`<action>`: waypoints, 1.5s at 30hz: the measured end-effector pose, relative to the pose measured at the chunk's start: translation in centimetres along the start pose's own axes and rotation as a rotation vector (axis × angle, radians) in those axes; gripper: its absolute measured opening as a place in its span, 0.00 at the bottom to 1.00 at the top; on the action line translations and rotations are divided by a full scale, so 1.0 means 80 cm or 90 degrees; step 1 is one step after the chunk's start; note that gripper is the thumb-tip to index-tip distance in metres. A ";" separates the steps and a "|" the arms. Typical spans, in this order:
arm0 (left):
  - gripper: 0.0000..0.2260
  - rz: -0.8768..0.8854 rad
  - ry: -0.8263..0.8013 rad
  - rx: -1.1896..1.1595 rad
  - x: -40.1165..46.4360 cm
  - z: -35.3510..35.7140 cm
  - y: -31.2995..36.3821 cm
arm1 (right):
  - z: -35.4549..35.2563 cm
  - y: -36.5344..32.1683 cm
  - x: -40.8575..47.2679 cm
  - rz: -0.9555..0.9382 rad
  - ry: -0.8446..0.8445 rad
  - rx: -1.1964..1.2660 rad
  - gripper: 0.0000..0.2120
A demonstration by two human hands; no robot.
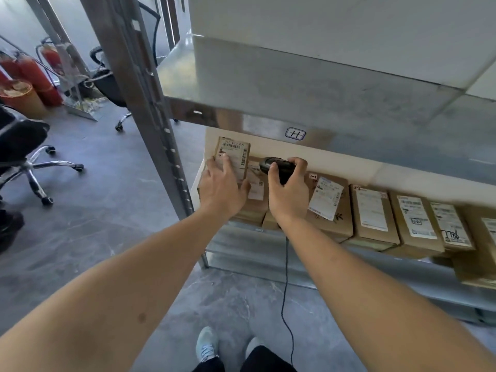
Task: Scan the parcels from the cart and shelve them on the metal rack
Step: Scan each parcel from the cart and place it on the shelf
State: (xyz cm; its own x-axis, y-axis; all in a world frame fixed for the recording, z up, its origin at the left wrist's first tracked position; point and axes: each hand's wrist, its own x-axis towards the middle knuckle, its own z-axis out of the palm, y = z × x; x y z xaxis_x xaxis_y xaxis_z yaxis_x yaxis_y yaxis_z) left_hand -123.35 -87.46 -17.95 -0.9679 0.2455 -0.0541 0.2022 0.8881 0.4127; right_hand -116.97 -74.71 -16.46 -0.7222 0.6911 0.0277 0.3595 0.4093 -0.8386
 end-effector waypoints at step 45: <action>0.26 0.151 -0.081 0.115 0.030 -0.015 0.029 | -0.052 0.012 0.003 0.012 0.001 0.045 0.15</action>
State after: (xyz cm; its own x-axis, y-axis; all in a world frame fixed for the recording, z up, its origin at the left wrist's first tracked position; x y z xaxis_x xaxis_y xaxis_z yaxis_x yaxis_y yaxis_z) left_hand -125.40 -85.28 -16.01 -0.8664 0.4905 -0.0933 0.4543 0.8520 0.2603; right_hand -114.37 -71.69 -15.03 -0.7150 0.6990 0.0120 0.3305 0.3531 -0.8753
